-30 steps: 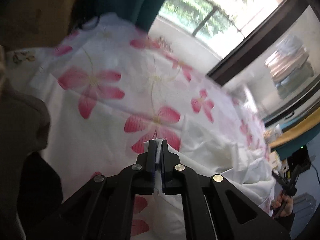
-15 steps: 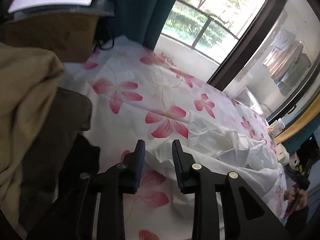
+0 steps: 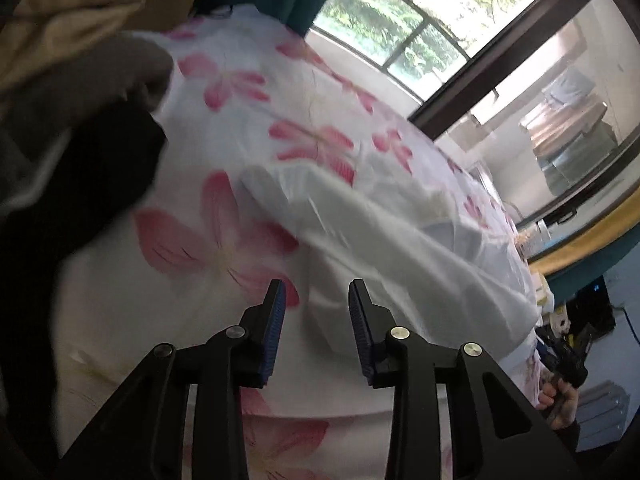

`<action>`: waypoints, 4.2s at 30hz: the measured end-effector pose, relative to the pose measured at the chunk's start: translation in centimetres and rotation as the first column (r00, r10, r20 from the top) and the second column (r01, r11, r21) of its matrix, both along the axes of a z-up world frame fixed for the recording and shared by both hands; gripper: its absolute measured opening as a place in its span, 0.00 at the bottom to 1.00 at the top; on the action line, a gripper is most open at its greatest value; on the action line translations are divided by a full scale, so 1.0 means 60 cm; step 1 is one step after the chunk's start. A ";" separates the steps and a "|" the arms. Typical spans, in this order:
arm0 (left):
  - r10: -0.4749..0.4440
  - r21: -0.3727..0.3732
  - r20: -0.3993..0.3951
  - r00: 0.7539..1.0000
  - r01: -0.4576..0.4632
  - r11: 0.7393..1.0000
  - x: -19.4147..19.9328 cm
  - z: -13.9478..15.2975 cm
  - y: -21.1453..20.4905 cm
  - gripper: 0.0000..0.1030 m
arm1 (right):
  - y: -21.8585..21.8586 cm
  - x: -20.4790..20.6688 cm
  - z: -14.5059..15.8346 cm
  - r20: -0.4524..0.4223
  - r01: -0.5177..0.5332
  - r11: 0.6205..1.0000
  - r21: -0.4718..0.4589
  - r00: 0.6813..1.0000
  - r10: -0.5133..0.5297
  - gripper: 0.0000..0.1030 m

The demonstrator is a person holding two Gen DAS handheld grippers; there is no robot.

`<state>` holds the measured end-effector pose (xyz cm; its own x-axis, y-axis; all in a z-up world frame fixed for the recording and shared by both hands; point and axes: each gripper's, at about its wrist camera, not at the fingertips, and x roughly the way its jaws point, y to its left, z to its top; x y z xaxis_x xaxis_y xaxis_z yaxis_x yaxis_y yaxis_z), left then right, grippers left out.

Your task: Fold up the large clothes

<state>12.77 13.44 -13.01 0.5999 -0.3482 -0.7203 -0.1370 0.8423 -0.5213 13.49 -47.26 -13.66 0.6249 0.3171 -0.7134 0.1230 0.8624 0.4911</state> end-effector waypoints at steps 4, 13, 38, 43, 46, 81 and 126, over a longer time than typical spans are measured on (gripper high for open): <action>-0.028 -0.019 -0.001 1.000 0.027 0.999 0.014 -0.017 -0.012 0.34 | 0.006 0.002 0.001 0.026 -0.020 1.000 0.023 0.999 0.020 0.13; -0.001 -0.091 0.014 1.000 0.003 0.996 0.053 -0.023 -0.002 0.34 | 0.010 -0.008 0.045 0.103 -0.009 0.999 -0.032 0.995 0.012 0.03; 0.014 -0.029 0.159 0.987 -0.009 1.000 0.061 0.089 -0.015 0.02 | 0.038 0.001 0.163 0.201 -0.057 0.955 -0.292 0.972 0.120 0.03; 0.022 -0.040 0.144 0.989 -0.016 0.999 0.062 0.093 -0.006 0.02 | 0.022 0.008 0.179 0.238 -0.017 0.953 -0.303 0.967 0.093 0.01; 0.001 -0.028 0.093 0.996 0.002 1.000 0.079 0.090 -0.006 0.02 | 0.024 0.024 0.181 0.240 -0.028 0.949 -0.315 0.965 0.109 0.00; -0.363 -0.105 -0.038 0.931 0.357 0.928 -0.003 -0.022 -0.252 0.27 | 0.259 -0.126 0.010 0.014 -0.393 0.906 -0.157 0.917 0.400 0.54; -0.279 -0.080 0.255 0.926 0.308 0.948 0.044 0.096 -0.220 0.00 | 0.180 -0.091 0.016 0.023 -0.171 0.983 0.068 0.985 0.170 0.57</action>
<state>15.42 0.26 -7.23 0.6062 -0.6074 -0.5135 0.2467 0.7574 -0.6046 8.05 -36.44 -12.67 0.5692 0.4684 -0.6757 -0.0314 0.8336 0.5515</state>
